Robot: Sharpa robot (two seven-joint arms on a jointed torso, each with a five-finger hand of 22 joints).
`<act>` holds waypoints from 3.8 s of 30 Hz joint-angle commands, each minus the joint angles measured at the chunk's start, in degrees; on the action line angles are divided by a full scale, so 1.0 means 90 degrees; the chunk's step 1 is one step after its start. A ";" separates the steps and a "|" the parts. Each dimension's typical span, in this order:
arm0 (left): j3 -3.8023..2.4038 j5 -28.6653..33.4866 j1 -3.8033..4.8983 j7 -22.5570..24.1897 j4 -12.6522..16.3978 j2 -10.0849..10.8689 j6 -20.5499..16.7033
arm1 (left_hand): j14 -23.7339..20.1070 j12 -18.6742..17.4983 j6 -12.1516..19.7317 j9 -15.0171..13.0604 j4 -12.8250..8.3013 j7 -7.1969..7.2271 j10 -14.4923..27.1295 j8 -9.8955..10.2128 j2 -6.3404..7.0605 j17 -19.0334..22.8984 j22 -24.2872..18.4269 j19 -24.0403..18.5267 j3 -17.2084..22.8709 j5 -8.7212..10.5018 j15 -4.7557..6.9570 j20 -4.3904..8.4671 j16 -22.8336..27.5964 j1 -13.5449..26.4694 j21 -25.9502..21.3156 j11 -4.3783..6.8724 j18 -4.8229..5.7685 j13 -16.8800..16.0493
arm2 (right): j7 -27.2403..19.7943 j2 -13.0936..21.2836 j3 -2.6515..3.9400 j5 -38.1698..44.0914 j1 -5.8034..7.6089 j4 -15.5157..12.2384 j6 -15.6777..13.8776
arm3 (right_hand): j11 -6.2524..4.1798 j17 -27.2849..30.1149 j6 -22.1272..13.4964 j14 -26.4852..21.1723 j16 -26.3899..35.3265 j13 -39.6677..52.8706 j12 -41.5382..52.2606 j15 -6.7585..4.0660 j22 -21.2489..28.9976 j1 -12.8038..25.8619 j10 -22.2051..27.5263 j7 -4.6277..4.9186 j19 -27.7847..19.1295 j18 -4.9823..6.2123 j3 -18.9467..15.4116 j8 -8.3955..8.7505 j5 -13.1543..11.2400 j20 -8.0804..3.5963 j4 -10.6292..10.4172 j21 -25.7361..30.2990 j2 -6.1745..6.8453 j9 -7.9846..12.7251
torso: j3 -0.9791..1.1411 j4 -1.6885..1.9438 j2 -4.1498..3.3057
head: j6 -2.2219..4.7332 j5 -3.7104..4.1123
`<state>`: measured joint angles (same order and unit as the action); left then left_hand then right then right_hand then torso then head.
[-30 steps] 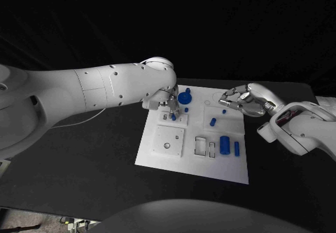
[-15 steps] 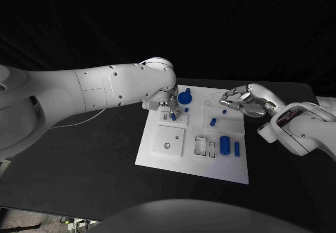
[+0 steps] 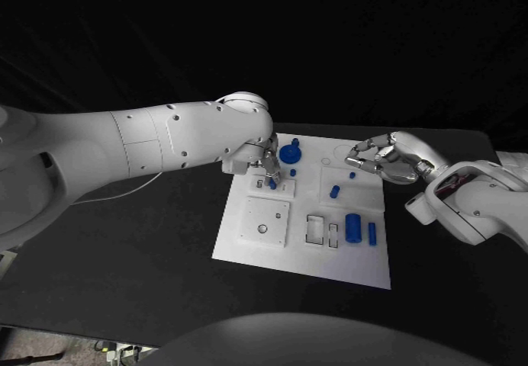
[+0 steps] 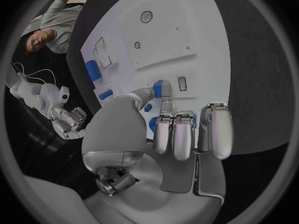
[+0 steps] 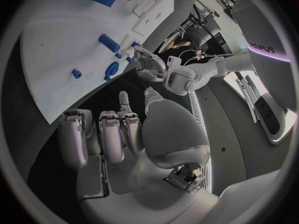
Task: Assemble the parts on the task board
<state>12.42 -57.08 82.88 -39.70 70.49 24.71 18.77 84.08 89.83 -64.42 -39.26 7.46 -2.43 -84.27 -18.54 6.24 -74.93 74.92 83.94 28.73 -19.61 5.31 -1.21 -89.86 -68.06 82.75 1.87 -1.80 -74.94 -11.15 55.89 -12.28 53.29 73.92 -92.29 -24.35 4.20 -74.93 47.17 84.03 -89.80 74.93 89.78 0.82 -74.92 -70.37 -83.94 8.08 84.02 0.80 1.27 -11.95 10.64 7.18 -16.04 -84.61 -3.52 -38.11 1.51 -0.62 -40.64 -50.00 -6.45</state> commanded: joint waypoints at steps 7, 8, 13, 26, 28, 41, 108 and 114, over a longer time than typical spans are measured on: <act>-0.0006 -0.0033 -0.0031 -0.1066 0.0006 0.0032 -0.0036 | 0.0658 0.0019 -0.0242 -0.0031 -0.0856 0.0185 -0.0637 -0.0026 -0.0070 -0.1674 0.1393 0.0221 0.0827 -0.0071 0.0053 0.0048 -0.0016 0.0018 -0.0025 0.0151 -0.0009 -0.1673 | 0.0011 0.0002 -0.0001 0.0058 -0.0009 0.0005 0.0103 | 0.0007 -0.1674 0.0035 0.0664 -0.0022 0.1674 0.0025 0.0020 -0.1413 -0.0057 -0.0674 0.0003 0.0112 0.0111 -0.0005 -0.0032 0.0035 0.0023 0.0027 0.0037 0.0012 0.0004 | 0.0008 -0.0007 -0.0005 | 0.0000 -0.0021; -0.0004 -0.0033 -0.0031 -0.1069 0.0004 0.0032 -0.0018 | 0.0658 0.0019 -0.0242 -0.0031 -0.0856 0.0185 -0.0637 -0.0026 -0.0070 -0.1674 0.1393 0.0221 0.0827 -0.0071 0.0053 0.0048 -0.0016 0.0018 -0.0025 0.0151 -0.0009 -0.1673 | 0.0012 0.0001 -0.0001 0.0058 -0.0009 0.0005 0.0104 | 0.0007 -0.1674 0.0035 0.0664 -0.0022 0.1674 0.0025 0.0020 -0.1413 -0.0057 -0.0674 0.0003 0.0112 0.0111 -0.0005 -0.0032 0.0035 0.0023 0.0027 0.0037 0.0012 0.0004 | 0.0005 -0.0001 -0.0007 | 0.0000 -0.0014; 0.0005 -0.0033 -0.0030 -0.1081 -0.0012 0.0027 0.0056 | 0.0658 0.0019 -0.0240 -0.0034 -0.0860 0.0185 -0.0637 -0.0025 -0.0067 -0.1674 0.1391 0.0218 0.0831 -0.0076 0.0053 0.0049 -0.0016 0.0022 -0.0031 0.0152 -0.0011 -0.1673 | 0.0017 -0.0016 -0.0001 0.0058 -0.0009 0.0018 0.0111 | 0.0007 -0.1674 0.0035 0.0664 -0.0022 0.1674 0.0025 0.0020 -0.1413 -0.0057 -0.0674 0.0003 0.0112 0.0111 -0.0005 -0.0032 0.0035 0.0023 0.0027 0.0037 0.0012 0.0004 | 0.0005 -0.0004 0.0003 | 0.0000 -0.0022; 0.0022 -0.0042 -0.0031 -0.1119 -0.0052 -0.0015 0.0286 | 0.0658 0.0019 -0.0231 -0.0043 -0.0875 0.0185 -0.0637 -0.0021 -0.0066 -0.1674 0.1391 0.0219 0.0844 -0.0087 0.0055 0.0050 -0.0016 0.0023 -0.0032 0.0154 -0.0011 -0.1673 | 0.0019 -0.0023 -0.0002 0.0058 -0.0011 0.0023 0.0116 | 0.0005 -0.1674 0.0035 0.0664 -0.0022 0.1674 0.0025 0.0019 -0.1412 -0.0063 -0.0674 0.0002 0.0110 0.0111 -0.0007 -0.0034 0.0037 0.0022 0.0026 0.0040 0.0011 0.0005 | 0.0003 -0.0004 -0.0002 | 0.0000 -0.0038; 0.0023 -0.0044 -0.0031 -0.1120 -0.0054 -0.0019 0.0288 | 0.0658 0.0019 -0.0230 -0.0044 -0.0877 0.0185 -0.0637 -0.0020 -0.0066 -0.1674 0.1391 0.0219 0.0845 -0.0088 0.0055 0.0051 -0.0016 0.0024 -0.0032 0.0154 -0.0010 -0.1673 | 0.0016 -0.0022 -0.0002 0.0059 -0.0012 0.0023 0.0115 | 0.0005 -0.1674 0.0035 0.0664 -0.0022 0.1674 0.0025 0.0019 -0.1412 -0.0063 -0.0674 0.0002 0.0110 0.0111 -0.0007 -0.0034 0.0037 0.0022 0.0026 0.0040 0.0011 0.0005 | 0.0003 -0.0002 -0.0002 | 0.0000 -0.0033; 0.0028 -0.0046 -0.0035 -0.1084 -0.0041 -0.0041 0.0149 | 0.0658 0.0019 -0.0187 -0.0052 -0.0889 0.0171 -0.0637 0.0010 -0.0096 -0.1674 0.1387 0.0214 0.0853 -0.0071 0.0056 0.0053 -0.0016 0.0031 -0.0047 0.0148 -0.0013 -0.1673 | -0.0014 -0.0008 -0.0002 0.0059 -0.0025 0.0021 0.0085 | 0.0005 -0.1674 0.0036 0.0664 -0.0022 0.1674 0.0025 0.0018 -0.1411 -0.0067 -0.0674 0.0002 0.0109 0.0112 -0.0008 -0.0036 0.0038 0.0021 0.0026 0.0041 0.0011 0.0005 | -0.0003 -0.0002 -0.0004 | 0.0000 -0.0024; 0.0030 -0.0959 -0.0274 -0.0677 0.1332 0.0791 -0.2011 | 0.0658 0.0019 -0.0177 -0.0089 -0.0822 0.0174 -0.0637 0.0067 -0.0157 -0.1674 0.1403 0.0253 0.0779 -0.0027 0.0067 0.0063 -0.0016 0.0064 -0.0008 0.0157 -0.0001 -0.1673 | -0.0070 0.0086 -0.0003 0.0050 -0.0248 0.0089 0.0000 | 0.0003 -0.1674 0.0011 0.0664 -0.0022 0.1674 0.0025 0.0013 -0.1408 -0.0104 -0.0674 0.0002 0.0103 0.0114 -0.0010 -0.0032 0.0053 0.0016 0.0033 0.0050 0.0010 0.0014 | 0.0002 -0.0004 -0.0006 | 0.0000 -0.0058; 0.0031 -0.0950 -0.0277 -0.0699 0.1366 0.0812 -0.1925 | 0.0658 0.0019 -0.0177 -0.0089 -0.0822 0.0174 -0.0637 0.0067 -0.0157 -0.1674 0.1403 0.0253 0.0779 -0.0027 0.0067 0.0063 -0.0016 0.0064 -0.0008 0.0157 -0.0001 -0.1673 | -0.0071 0.0092 -0.0003 0.0050 -0.0248 0.0090 0.0001 | 0.0003 -0.1674 0.0010 0.0664 -0.0022 0.1674 0.0025 0.0013 -0.1408 -0.0108 -0.0674 0.0002 0.0103 0.0114 -0.0011 -0.0032 0.0054 0.0015 0.0034 0.0051 0.0010 0.0015 | 0.0002 -0.0002 -0.0004 | 0.0000 -0.0056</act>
<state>12.67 -66.11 80.48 -39.96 82.60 32.06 0.61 84.08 89.83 -64.72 -39.98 7.30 -2.33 -84.39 -18.13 5.56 -74.94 74.91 84.14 28.56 -19.59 5.48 -1.01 -89.86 -67.39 82.54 1.99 -1.79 -74.94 -11.23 56.71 -12.29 53.31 71.74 -91.43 -24.43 4.20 -74.94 47.18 84.03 -89.80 74.93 89.78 0.82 -74.91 -70.83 -83.94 8.09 84.02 0.81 1.27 -11.95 10.87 7.18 -16.04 -84.42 -3.52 -38.06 1.51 -0.65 -40.70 -50.00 -6.94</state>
